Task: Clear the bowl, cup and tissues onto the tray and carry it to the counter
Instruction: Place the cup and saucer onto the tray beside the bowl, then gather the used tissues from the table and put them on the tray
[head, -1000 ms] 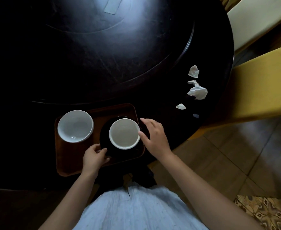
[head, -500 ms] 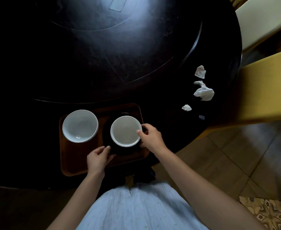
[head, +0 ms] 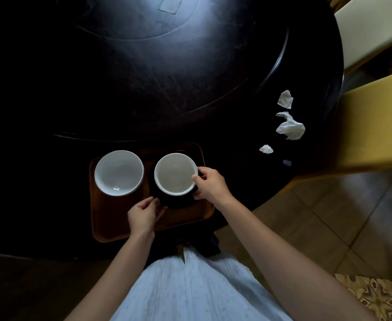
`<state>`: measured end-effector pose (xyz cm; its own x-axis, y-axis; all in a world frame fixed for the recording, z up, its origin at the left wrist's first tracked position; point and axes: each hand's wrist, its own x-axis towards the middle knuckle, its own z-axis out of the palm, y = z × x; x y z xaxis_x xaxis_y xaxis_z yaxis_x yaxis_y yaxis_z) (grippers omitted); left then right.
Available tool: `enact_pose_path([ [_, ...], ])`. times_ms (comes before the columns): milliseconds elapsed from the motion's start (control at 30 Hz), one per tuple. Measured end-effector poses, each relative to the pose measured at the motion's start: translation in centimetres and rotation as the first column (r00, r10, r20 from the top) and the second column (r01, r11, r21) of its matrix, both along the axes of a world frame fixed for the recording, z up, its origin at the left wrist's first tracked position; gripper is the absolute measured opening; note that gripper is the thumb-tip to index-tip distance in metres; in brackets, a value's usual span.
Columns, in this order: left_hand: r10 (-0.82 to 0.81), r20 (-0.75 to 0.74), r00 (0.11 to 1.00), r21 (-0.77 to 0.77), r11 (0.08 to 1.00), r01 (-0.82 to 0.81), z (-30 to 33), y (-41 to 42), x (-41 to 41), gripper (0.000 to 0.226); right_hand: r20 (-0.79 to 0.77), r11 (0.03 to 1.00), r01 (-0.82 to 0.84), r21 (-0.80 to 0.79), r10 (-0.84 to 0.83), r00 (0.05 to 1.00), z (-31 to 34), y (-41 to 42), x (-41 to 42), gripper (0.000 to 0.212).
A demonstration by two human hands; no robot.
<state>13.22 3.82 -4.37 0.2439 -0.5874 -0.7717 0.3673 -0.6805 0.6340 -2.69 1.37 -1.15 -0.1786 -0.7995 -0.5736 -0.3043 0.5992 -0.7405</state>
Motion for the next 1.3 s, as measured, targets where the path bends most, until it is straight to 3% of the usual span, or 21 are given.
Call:
enact_pose_path([
  [533,-0.010,0.084,0.996,-0.018,1.000,0.011,-0.9,-1.7,0.0,0.023,0.038,0.996,0.083,-0.012,-0.082,0.996,0.2,-0.2,-0.6,0.037],
  [700,-0.256,0.062,0.965,0.042,0.966,0.254,1.2,1.3,-0.4,0.015,0.018,0.995,0.100,-0.029,-0.100,0.995,0.5,1.5,-1.5,0.036],
  [833,-0.600,0.069,0.797,0.046,0.800,0.598,3.3,3.1,-0.8,0.018,-0.086,0.994,0.065,-0.087,-0.072,0.994,1.7,4.2,-3.4,0.014],
  [967,-0.835,0.304,0.459,-0.098,0.452,0.887,4.7,2.5,-2.8,0.020,-0.409,0.990,-0.063,-0.126,0.006,0.912,2.5,6.9,-6.0,0.018],
  [1033,-0.801,0.515,0.305,-0.138,0.274,0.952,5.0,1.4,-4.6,0.015,-0.566,0.984,-0.089,-0.156,-0.015,0.824,2.8,7.5,-8.0,0.018],
  [1100,-0.666,0.707,0.238,-0.167,0.170,0.971,5.3,-0.2,-7.1,0.012,-0.646,0.979,-0.091,-0.182,-0.050,0.761,3.2,7.5,-10.7,0.021],
  [1200,-0.489,0.841,0.230,-0.208,0.100,0.973,5.7,-2.7,-11.6,0.017,-0.703,0.976,-0.109,-0.190,-0.057,0.709,3.3,6.4,-15.8,0.030],
  [1300,-0.384,0.908,0.169,-0.157,0.062,0.986,5.2,-5.0,-16.3,0.029,-0.716,0.974,-0.124,-0.188,-0.049,0.697,3.3,4.3,-20.9,0.035],
])
